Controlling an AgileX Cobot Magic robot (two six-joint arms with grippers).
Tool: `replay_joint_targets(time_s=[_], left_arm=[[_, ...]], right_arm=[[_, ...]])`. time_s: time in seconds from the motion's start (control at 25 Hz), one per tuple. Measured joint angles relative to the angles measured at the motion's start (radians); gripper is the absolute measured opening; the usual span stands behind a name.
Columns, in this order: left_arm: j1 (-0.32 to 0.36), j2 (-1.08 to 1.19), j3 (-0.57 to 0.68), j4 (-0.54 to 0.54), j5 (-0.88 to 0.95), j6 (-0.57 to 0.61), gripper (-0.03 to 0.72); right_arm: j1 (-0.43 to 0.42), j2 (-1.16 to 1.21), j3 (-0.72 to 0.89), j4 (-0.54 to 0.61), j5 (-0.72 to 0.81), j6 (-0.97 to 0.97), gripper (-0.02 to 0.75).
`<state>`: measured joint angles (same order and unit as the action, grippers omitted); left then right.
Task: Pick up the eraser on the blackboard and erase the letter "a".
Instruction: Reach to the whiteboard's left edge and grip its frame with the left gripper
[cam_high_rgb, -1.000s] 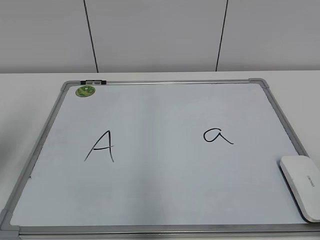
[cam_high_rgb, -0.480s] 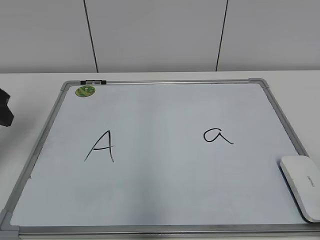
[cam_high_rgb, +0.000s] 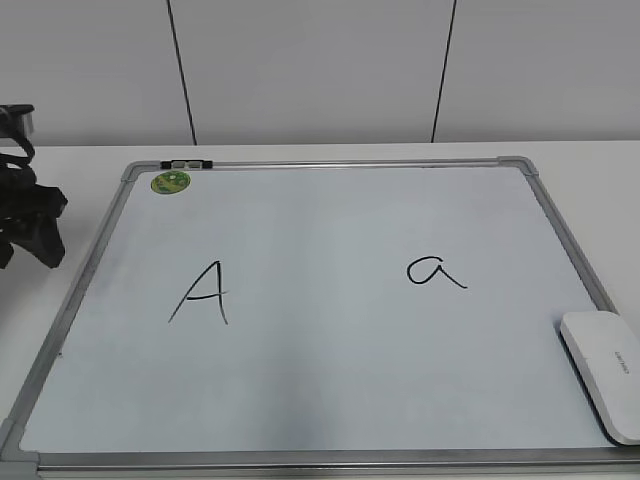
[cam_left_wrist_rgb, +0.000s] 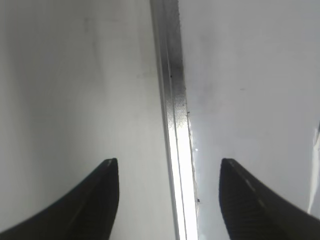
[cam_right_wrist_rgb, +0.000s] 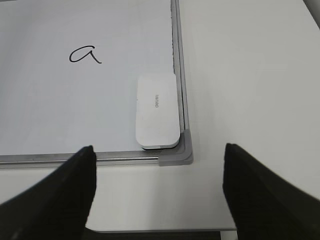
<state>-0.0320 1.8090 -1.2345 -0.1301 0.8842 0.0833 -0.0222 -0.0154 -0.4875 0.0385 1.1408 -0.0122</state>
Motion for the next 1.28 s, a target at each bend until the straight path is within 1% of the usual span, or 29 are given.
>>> replay_joint_targets(time_s=[0.12, 0.4, 0.48, 0.64, 0.72, 0.84, 0.92, 1.08, 1.28], left_arm=[[0.000, 0.070, -0.053, 0.000, 0.040, 0.001, 0.444], [0.000, 0.193, -0.147, -0.036, 0.068, 0.054, 0.377], [0.004, 0.219, -0.166, -0.061, 0.077, 0.079, 0.371], [0.034, 0.263, -0.199, -0.128, 0.092, 0.135, 0.355], [0.051, 0.276, -0.208, -0.170, 0.095, 0.167, 0.335], [0.072, 0.282, -0.212, -0.194, 0.099, 0.194, 0.309], [0.083, 0.284, -0.212, -0.209, 0.099, 0.215, 0.303], [0.100, 0.311, -0.212, -0.291, 0.104, 0.270, 0.300], [0.102, 0.347, -0.212, -0.304, 0.108, 0.283, 0.274]], right_arm=[[0.000, 0.000, 0.000, 0.002, 0.000, 0.000, 0.587], [0.000, 0.000, 0.000, 0.002, 0.000, 0.000, 0.588], [0.000, 0.000, 0.000, 0.002, 0.000, 0.000, 0.588], [0.000, 0.000, 0.000, 0.002, 0.000, 0.000, 0.588], [0.000, 0.000, 0.000, 0.002, 0.000, 0.000, 0.587], [0.000, 0.000, 0.000, 0.002, 0.000, 0.000, 0.587], [0.000, 0.000, 0.000, 0.002, 0.000, 0.000, 0.587], [0.000, 0.000, 0.000, 0.002, 0.000, 0.000, 0.587], [0.000, 0.000, 0.000, 0.002, 0.000, 0.000, 0.587]])
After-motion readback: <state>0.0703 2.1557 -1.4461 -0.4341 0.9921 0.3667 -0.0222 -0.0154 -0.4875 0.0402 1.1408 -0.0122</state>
